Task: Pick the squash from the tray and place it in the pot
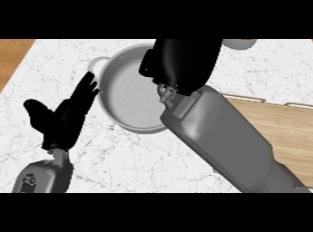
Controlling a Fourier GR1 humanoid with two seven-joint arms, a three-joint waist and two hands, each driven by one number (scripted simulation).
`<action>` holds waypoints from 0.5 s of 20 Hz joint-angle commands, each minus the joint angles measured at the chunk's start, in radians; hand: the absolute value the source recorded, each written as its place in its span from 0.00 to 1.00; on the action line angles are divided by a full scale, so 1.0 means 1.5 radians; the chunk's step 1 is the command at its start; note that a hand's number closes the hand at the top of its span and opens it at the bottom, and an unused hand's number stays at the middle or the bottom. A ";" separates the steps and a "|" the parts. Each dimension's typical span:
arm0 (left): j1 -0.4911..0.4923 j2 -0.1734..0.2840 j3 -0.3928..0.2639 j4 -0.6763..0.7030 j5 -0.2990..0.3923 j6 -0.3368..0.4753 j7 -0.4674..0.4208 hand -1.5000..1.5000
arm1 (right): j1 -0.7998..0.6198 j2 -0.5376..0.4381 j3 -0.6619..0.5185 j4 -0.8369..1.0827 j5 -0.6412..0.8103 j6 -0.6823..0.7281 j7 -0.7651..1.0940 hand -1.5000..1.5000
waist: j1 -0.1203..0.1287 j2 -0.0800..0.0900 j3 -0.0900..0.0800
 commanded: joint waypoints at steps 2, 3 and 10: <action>-0.005 -0.013 -0.012 -0.002 -0.012 0.011 -0.004 0.50 | -0.064 0.009 -0.027 0.143 -0.043 -0.053 0.129 1.00 | 0.001 0.003 0.001; 0.008 0.008 0.001 -0.025 -0.001 -0.003 0.009 0.50 | -0.075 0.009 -0.010 0.154 -0.068 -0.043 0.140 1.00 | 0.005 0.000 0.001; -0.003 -0.004 -0.008 -0.006 -0.009 0.003 -0.003 0.50 | 0.011 0.009 -0.067 0.183 -0.159 -0.213 0.130 0.00 | 0.015 0.007 0.003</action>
